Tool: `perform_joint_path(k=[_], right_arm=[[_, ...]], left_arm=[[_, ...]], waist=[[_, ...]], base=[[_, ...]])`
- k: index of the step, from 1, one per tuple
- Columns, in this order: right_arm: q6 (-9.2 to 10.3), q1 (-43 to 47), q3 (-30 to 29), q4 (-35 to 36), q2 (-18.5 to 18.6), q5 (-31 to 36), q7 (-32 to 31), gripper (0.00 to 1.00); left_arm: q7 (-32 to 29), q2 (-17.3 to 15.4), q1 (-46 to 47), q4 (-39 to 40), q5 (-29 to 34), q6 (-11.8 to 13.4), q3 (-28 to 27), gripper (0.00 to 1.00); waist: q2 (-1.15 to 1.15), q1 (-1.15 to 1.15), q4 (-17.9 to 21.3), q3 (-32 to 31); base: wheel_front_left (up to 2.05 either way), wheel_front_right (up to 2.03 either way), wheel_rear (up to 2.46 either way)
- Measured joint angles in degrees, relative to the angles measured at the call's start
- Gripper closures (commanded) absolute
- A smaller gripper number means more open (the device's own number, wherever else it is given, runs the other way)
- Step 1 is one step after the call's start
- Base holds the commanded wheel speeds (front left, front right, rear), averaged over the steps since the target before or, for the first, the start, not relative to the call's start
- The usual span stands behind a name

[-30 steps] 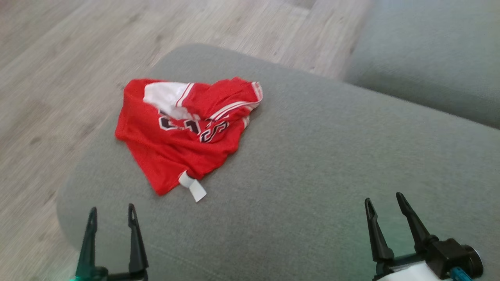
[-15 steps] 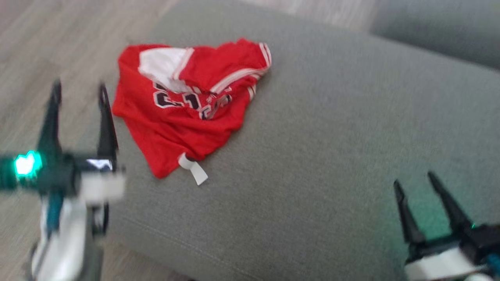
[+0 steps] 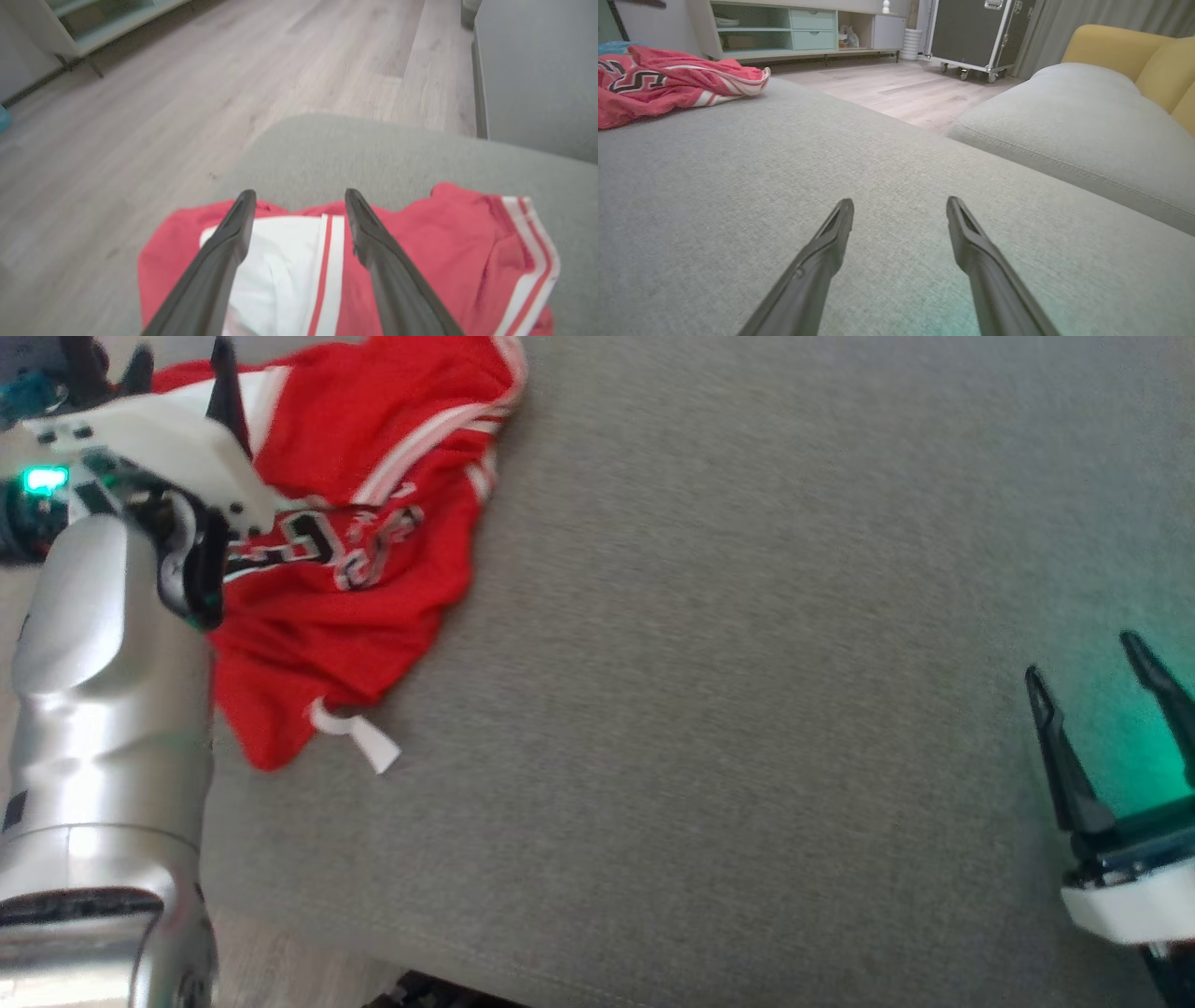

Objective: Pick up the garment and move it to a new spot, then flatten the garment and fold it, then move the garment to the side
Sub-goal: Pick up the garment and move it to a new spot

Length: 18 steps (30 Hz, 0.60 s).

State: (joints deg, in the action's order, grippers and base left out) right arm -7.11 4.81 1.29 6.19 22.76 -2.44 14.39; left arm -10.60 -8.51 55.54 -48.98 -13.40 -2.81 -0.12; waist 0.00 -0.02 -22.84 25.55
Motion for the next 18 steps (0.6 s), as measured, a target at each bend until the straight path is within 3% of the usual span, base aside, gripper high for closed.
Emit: perform_joint_path(k=[4,8,9,10,18], right_arm=[[0.00,-1.97,-0.03,0.88,0.02,0.29,0.00,0.00],[0.00,-2.44,-0.37,0.87,-0.08,0.59,0.00,0.00],[0.00,-2.46,-0.48,0.87,-0.20,0.60,0.00,0.00],[0.00,-2.46,-0.53,0.83,-0.30,0.62,0.00,0.00],[0.00,-2.50,1.05,-0.80,-1.92,1.18,-0.01,0.00]], left_arm=[[-3.52,-0.35,1.16,-9.26,-2.36,0.53,-2.23,0.00],[-4.66,-0.31,1.35,-14.08,-4.57,-0.63,-3.57,0.00],[-4.08,-0.59,1.86,-14.56,-4.86,-0.94,-3.64,0.56],[-3.52,-0.87,2.41,-15.06,-4.80,-1.58,-3.37,1.00],[8.15,-2.30,4.03,-15.21,-2.78,-3.85,0.60,1.00]], waist=[[0.00,0.00,2.77,2.74],[0.00,0.03,4.88,4.60],[0.00,0.02,5.12,5.04],[0.00,0.02,5.29,5.40],[0.00,0.02,4.73,3.03]], base=[[0.00,0.00,0.00],[0.00,0.00,0.00],[0.00,0.00,0.00],[0.00,0.00,0.00],[0.00,0.00,0.00]])
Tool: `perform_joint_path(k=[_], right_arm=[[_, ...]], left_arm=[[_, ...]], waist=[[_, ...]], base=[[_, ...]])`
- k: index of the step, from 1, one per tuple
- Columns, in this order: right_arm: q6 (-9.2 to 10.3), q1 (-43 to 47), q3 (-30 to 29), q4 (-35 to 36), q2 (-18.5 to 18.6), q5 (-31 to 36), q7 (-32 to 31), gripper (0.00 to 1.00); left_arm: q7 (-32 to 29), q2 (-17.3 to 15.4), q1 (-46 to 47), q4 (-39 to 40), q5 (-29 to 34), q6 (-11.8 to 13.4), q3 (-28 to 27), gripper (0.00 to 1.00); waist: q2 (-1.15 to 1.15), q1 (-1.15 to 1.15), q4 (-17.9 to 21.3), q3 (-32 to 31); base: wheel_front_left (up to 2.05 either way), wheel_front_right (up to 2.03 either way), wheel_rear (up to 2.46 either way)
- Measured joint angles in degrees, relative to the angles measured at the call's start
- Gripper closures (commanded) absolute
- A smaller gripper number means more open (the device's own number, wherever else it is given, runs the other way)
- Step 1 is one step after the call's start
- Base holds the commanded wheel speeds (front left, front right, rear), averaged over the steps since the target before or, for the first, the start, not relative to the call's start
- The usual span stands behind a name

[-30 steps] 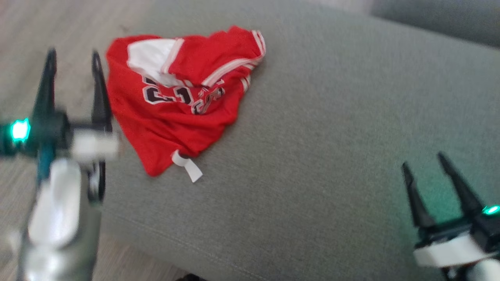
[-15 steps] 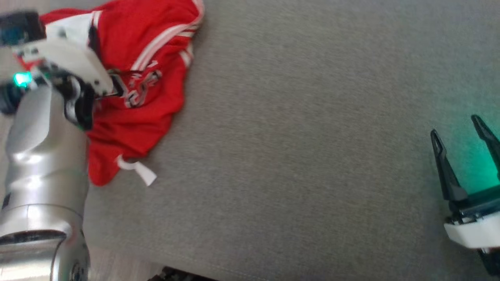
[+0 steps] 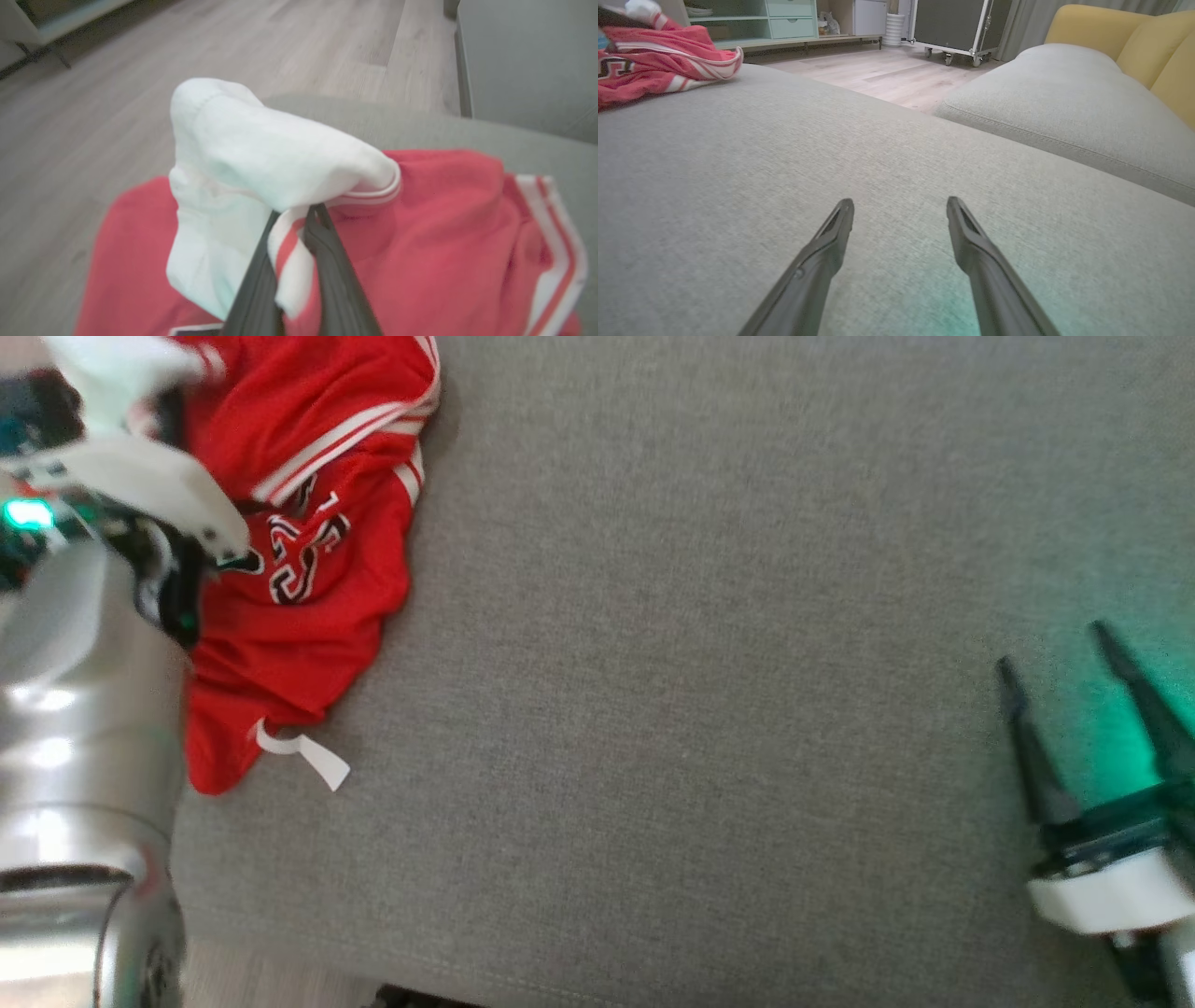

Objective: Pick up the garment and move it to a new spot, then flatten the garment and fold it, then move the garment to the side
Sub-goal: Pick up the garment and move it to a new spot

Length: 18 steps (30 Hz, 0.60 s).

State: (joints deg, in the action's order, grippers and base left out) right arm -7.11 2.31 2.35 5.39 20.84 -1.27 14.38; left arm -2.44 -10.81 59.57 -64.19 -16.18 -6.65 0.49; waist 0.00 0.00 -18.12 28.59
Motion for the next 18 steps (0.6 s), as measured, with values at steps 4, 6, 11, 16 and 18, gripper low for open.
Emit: perform_joint_path(k=[4,6,11,16,18], right_arm=[[0.00,-0.03,2.96,-2.00,-1.66,0.42,0.01,0.00],[0.00,-0.10,4.82,-2.94,-2.90,0.22,0.01,0.00],[0.00,-0.48,7.47,-5.08,-7.45,-1.48,0.01,0.00],[0.00,-0.20,10.59,-7.58,-9.70,-3.04,0.00,0.00],[0.00,0.03,11.52,-8.37,-10.35,-3.18,0.01,0.00]], left_arm=[[5.76,-0.88,3.28,3.11,1.24,-0.49,2.64,1.00],[7.34,-1.15,5.29,5.08,2.20,-0.52,4.48,1.00],[8.02,-1.77,8.12,11.23,3.13,-0.92,9.82,1.00],[6.06,-2.74,8.48,18.91,-0.30,-0.92,14.55,1.00],[4.85,-2.77,8.49,22.09,-2.41,-0.92,16.24,1.00]], waist=[[0.00,0.01,0.26,-4.18],[0.00,0.01,0.62,-6.61],[0.00,0.02,2.81,-13.03],[0.00,0.02,7.75,-18.16],[0.00,0.01,10.30,-19.89]], base=[[0.00,0.00,0.00],[0.00,0.00,0.00],[0.00,0.00,0.00],[0.00,0.00,0.00],[0.00,0.00,0.00]])
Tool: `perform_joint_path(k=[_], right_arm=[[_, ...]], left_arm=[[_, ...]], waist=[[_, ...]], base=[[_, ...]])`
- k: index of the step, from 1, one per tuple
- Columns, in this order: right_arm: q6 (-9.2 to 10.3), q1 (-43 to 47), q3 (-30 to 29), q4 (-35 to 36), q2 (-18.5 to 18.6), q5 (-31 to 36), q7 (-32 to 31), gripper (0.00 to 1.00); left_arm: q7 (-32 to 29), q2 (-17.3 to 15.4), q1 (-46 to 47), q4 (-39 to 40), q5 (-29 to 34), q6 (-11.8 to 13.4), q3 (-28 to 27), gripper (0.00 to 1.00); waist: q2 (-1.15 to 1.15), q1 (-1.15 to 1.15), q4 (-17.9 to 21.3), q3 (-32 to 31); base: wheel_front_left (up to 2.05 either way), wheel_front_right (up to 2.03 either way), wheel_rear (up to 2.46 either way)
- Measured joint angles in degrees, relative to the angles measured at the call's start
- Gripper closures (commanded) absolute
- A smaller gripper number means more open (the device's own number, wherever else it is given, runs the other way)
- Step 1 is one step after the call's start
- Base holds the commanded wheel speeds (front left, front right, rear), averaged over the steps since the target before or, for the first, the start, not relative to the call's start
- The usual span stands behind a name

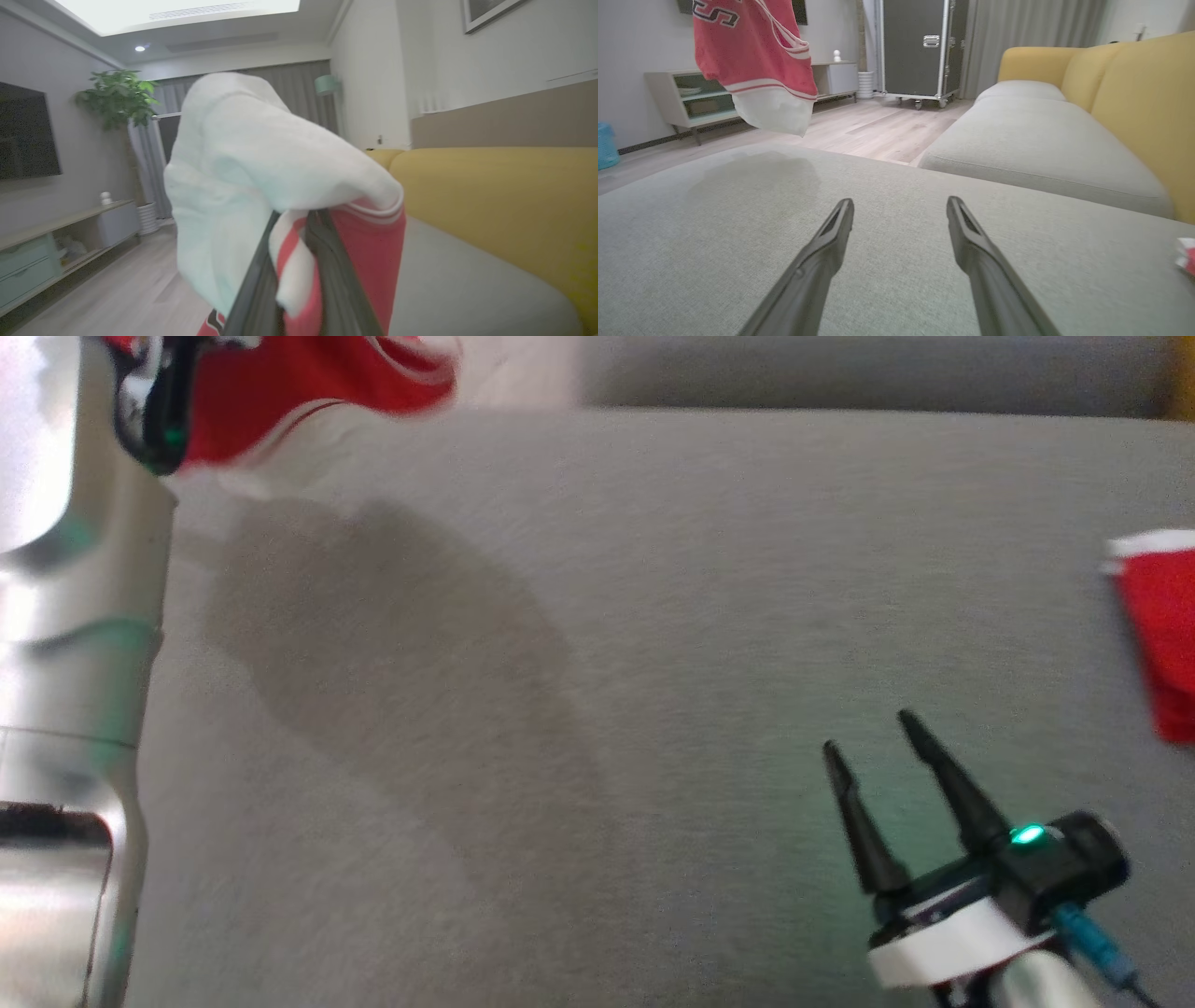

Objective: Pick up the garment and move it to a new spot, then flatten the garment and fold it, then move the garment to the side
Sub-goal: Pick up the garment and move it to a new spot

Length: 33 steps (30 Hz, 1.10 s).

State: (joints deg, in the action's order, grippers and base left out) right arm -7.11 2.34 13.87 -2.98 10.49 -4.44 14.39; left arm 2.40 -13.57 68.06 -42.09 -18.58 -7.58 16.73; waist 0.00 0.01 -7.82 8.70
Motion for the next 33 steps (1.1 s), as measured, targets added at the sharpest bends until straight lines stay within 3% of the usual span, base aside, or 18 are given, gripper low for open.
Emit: perform_joint_path(k=[6,13,19,25,26,27,31,33], right_arm=[[0.00,1.79,2.92,-1.21,-2.48,-0.20,-0.01,0.00],[0.00,1.95,4.56,-1.83,-2.83,-0.62,-0.01,0.00],[0.00,1.92,3.92,-1.74,-3.19,-1.08,0.00,0.00],[0.00,0.39,3.93,-1.80,-4.72,-1.10,-0.01,0.00],[0.00,-0.09,3.76,-1.80,-4.86,-1.10,-0.01,0.00],[0.00,-0.48,3.53,-1.87,-4.97,-1.12,-0.01,0.00],[0.00,-0.80,1.43,-2.59,-5.38,-1.63,-0.01,0.00],[0.00,-0.73,-0.42,-2.55,-5.50,-1.61,-0.01,0.00]], left_arm=[[-1.41,0.16,1.35,6.91,-2.27,0.00,2.25,1.00],[-2.89,2.46,0.49,7.58,-3.27,0.00,4.69,1.00],[-2.80,5.39,-11.04,5.50,-4.35,-0.01,8.68,1.00],[3.04,4.27,-23.87,0.13,-4.30,0.31,12.00,1.00],[4.49,4.09,-25.37,-0.83,-4.30,0.56,12.00,0.61],[6.15,4.09,-26.61,-1.71,-4.38,0.65,11.78,0.00],[11.35,4.57,-30.58,-3.11,-5.37,4.47,8.91,0.00],[11.85,5.00,-32.65,0.13,-6.91,6.14,5.08,0.00]], waist=[[0.00,0.00,8.13,-4.40],[0.00,0.00,17.09,-7.25],[0.00,0.01,21.75,-6.40],[0.00,-0.02,23.00,-0.96],[0.00,-0.02,23.10,-0.07],[0.00,-0.03,23.16,0.76],[0.00,-0.03,21.80,3.20],[0.00,-0.02,20.44,3.24]], base=[[0.00,0.00,0.00],[0.00,0.00,0.00],[0.00,0.00,0.00],[0.00,0.00,0.00],[0.00,0.00,0.00],[0.00,0.00,0.00],[0.00,0.00,0.00],[0.00,0.00,0.00]])
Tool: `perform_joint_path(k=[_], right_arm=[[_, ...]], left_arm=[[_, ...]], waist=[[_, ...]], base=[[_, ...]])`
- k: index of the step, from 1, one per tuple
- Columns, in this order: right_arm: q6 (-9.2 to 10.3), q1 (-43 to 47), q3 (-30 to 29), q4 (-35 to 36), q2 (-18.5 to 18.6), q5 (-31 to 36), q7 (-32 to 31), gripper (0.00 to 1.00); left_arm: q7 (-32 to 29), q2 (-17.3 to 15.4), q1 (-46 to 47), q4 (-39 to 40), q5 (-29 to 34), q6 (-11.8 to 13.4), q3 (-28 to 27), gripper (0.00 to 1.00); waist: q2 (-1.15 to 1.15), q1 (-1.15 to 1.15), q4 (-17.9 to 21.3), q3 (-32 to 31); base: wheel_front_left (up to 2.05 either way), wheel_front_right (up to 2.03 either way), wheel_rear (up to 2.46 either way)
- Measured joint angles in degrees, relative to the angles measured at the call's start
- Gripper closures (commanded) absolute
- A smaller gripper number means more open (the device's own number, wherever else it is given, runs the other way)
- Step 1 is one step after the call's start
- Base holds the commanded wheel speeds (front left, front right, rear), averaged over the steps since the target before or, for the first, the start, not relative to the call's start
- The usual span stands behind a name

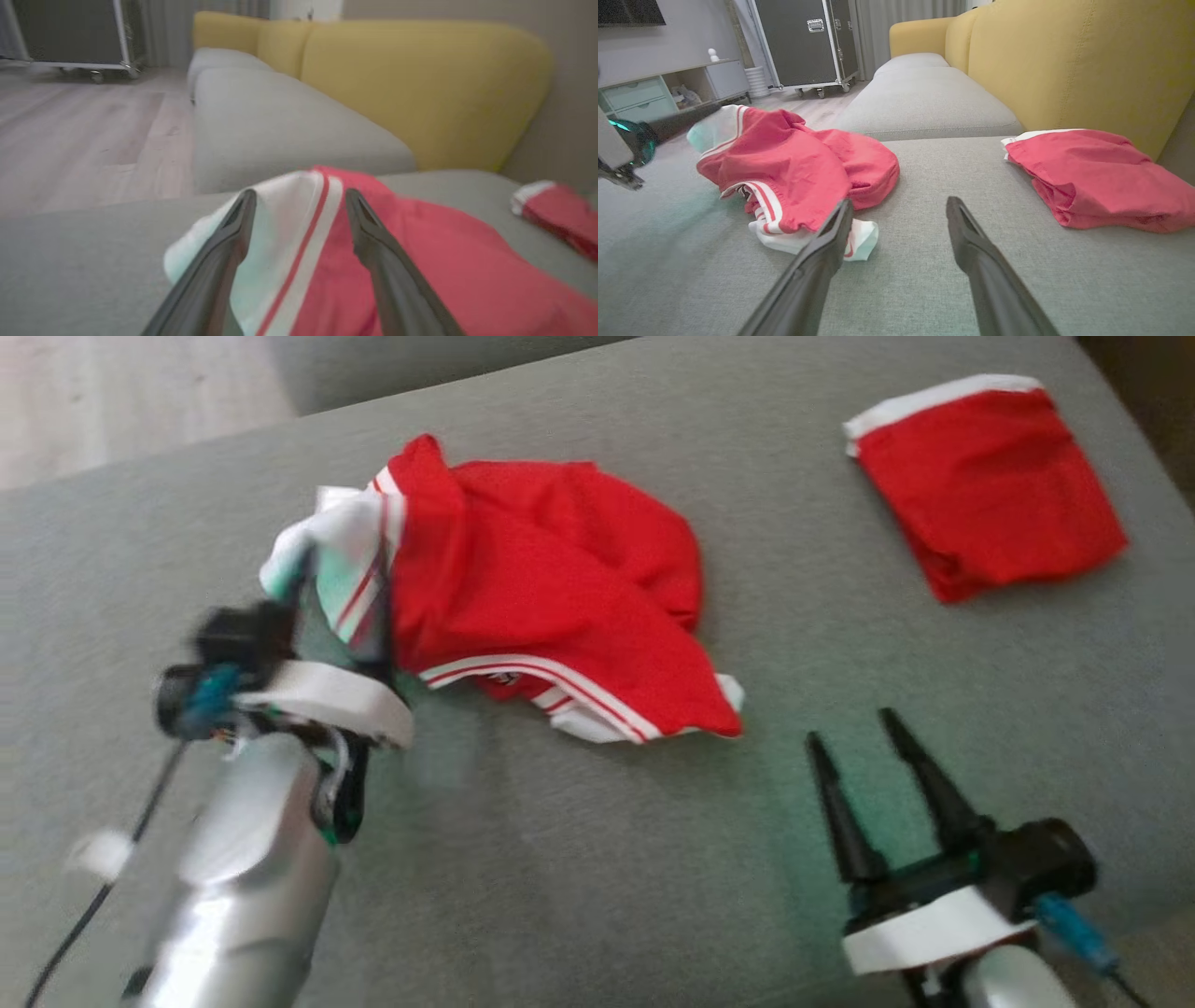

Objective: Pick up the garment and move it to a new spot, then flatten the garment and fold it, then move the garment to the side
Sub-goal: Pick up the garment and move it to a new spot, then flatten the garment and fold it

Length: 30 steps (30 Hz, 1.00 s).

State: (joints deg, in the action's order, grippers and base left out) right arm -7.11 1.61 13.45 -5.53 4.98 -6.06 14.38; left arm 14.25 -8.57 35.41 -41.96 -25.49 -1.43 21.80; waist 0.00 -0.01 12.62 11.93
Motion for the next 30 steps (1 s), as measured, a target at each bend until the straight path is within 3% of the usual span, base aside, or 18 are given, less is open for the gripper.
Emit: perform_joint_path(k=[2,3,5,11,14,19,24,30], right_arm=[[0.00,0.09,-2.42,0.25,0.01,0.01,0.00,0.00],[0.00,0.09,-2.42,0.25,0.01,0.01,0.00,0.00],[0.00,0.17,-4.78,0.74,-0.01,0.02,0.00,0.00],[0.00,1.71,-9.82,1.36,-0.63,0.69,0.00,0.00],[0.00,4.04,-10.84,1.48,-1.00,0.91,0.00,0.00],[0.00,7.23,-11.57,1.44,-1.80,1.29,0.00,0.00],[0.00,9.49,-12.67,1.97,-2.40,1.26,0.00,0.00],[0.00,13.09,-12.51,2.10,-2.50,2.16,0.00,0.00]], left_arm=[[0.04,0.75,-3.42,8.80,-0.27,1.48,-5.73,0.00],[0.04,0.75,-3.42,8.80,-0.27,1.48,-5.73,0.00],[0.30,1.53,-7.49,16.12,1.85,1.53,-9.23,0.00],[0.44,5.23,-26.56,29.44,9.05,2.98,-15.91,0.00],[0.45,5.39,-33.26,33.63,15.38,3.55,-15.29,0.00],[0.45,5.52,-41.28,39.05,19.16,6.55,-11.74,0.00],[0.44,5.46,-47.24,43.28,19.48,7.40,-6.67,0.00],[0.45,5.41,-48.92,43.43,19.87,7.49,-6.92,0.00]], waist=[[0.00,0.00,-1.82,-0.31],[0.00,0.00,-1.82,-0.31],[0.00,0.01,-3.84,-0.84],[0.00,0.02,-10.03,-3.94],[0.00,0.02,-12.88,-6.13],[0.00,0.02,-16.58,-10.12],[0.00,0.03,-19.15,-13.19],[0.00,0.03,-20.00,-15.43]], base=[[0.00,0.00,0.00],[0.00,0.00,0.00],[0.00,0.00,0.00],[0.00,0.00,0.00],[0.00,0.00,0.00],[0.00,0.00,0.00],[0.00,0.00,0.00],[0.00,0.00,0.00]])
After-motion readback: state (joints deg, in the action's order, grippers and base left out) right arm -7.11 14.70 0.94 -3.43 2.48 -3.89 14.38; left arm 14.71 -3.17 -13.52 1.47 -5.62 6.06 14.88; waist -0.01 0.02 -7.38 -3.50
